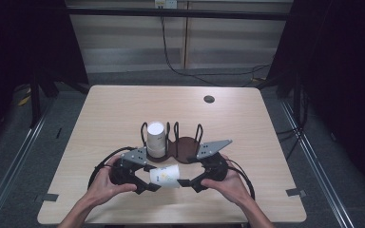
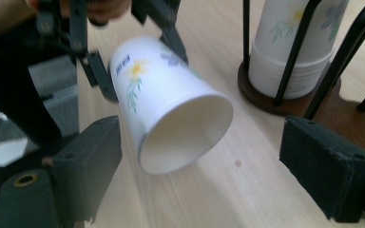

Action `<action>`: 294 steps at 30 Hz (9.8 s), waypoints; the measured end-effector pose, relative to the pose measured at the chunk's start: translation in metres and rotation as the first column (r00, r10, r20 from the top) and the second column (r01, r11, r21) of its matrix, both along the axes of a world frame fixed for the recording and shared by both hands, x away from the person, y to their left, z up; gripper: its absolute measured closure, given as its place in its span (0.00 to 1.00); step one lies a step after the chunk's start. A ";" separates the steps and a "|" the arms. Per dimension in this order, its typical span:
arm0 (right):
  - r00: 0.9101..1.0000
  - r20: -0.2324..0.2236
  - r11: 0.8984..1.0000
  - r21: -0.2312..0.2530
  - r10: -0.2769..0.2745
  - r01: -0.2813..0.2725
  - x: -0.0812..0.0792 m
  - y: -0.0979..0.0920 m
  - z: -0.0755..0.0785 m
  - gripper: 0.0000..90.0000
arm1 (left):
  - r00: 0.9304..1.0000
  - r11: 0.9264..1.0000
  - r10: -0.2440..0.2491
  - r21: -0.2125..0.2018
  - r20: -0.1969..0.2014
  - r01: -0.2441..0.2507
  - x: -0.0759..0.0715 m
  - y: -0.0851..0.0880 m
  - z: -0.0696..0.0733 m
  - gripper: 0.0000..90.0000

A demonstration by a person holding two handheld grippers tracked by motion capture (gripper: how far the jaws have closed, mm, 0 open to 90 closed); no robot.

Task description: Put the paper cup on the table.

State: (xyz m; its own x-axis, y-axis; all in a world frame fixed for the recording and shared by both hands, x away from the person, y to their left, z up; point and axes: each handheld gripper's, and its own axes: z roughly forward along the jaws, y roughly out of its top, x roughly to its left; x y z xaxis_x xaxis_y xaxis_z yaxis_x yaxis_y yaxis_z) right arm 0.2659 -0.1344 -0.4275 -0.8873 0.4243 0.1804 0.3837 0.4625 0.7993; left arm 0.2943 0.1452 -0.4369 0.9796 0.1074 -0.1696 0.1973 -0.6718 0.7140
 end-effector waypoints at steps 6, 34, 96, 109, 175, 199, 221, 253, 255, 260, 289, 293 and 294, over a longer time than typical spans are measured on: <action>1.000 0.004 0.998 0.061 -0.010 0.009 -0.002 -0.002 0.002 0.15 | 0.999 0.998 0.033 -0.048 0.007 -0.033 -0.001 0.005 0.003 0.40; 1.000 0.018 0.970 0.242 0.002 -0.006 -0.009 -0.002 -0.016 0.15 | 0.998 0.984 0.051 -0.172 0.045 -0.043 -0.012 0.009 0.005 0.40; 0.997 -0.025 0.956 0.284 0.079 -0.069 -0.004 0.000 -0.018 0.32 | 0.998 0.987 0.055 -0.148 -0.025 -0.058 -0.010 0.001 -0.008 0.18; 0.998 -0.029 0.959 0.279 0.056 -0.046 -0.002 -0.002 -0.017 0.32 | 0.996 0.990 0.089 -0.107 -0.015 -0.090 -0.008 0.005 -0.004 0.18; 0.988 -0.062 0.982 0.121 -0.141 0.147 -0.004 -0.071 -0.001 0.32 | 0.970 0.970 0.243 -0.017 -0.014 -0.243 0.000 0.051 -0.023 0.19; 0.968 -0.063 0.970 -0.013 -0.241 0.241 0.014 -0.101 0.011 0.32 | 0.970 0.970 0.242 -0.015 -0.010 -0.242 0.000 0.055 -0.024 0.19; 0.949 -0.079 0.940 -0.189 -0.304 0.285 0.044 -0.109 0.024 0.32 | 0.971 0.971 0.240 -0.010 -0.013 -0.240 0.000 0.055 -0.025 0.19; 0.923 -0.108 0.861 -0.414 -0.370 0.297 0.092 -0.115 0.034 0.31 | 0.974 0.974 0.228 0.009 -0.013 -0.228 -0.001 0.054 -0.028 0.19; 0.920 -0.112 0.861 -0.410 -0.376 0.301 0.094 -0.114 0.034 0.31 | 0.975 0.975 0.223 0.011 -0.014 -0.223 -0.001 0.054 -0.028 0.19; 0.917 -0.124 0.852 -0.432 -0.380 0.294 0.097 -0.114 0.029 0.31 | 0.975 0.975 0.221 0.016 -0.010 -0.221 -0.002 0.053 -0.029 0.19; 0.903 -0.153 0.776 -0.581 -0.401 0.246 0.117 -0.106 0.014 0.28 | 0.977 0.976 0.215 0.026 -0.013 -0.214 -0.002 0.052 -0.031 0.19; 0.906 -0.145 0.764 -0.599 -0.398 0.239 0.120 -0.101 0.015 0.27 | 0.978 0.977 0.209 0.030 -0.008 -0.209 -0.001 0.053 -0.030 0.19; 0.902 -0.150 0.763 -0.599 -0.404 0.242 0.120 -0.099 0.015 0.26 | 0.978 0.977 0.209 0.030 -0.006 -0.209 -0.001 0.053 -0.030 0.19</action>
State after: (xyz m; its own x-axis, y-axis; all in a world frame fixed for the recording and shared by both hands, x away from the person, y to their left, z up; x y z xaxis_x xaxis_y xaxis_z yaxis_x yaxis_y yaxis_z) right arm 0.3861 -0.2335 -0.4130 -0.6337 0.7733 0.0207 0.7430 0.6010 0.2944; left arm 0.2931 0.1983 -0.4670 0.9334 0.3146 -0.1725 0.3421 -0.6355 0.6922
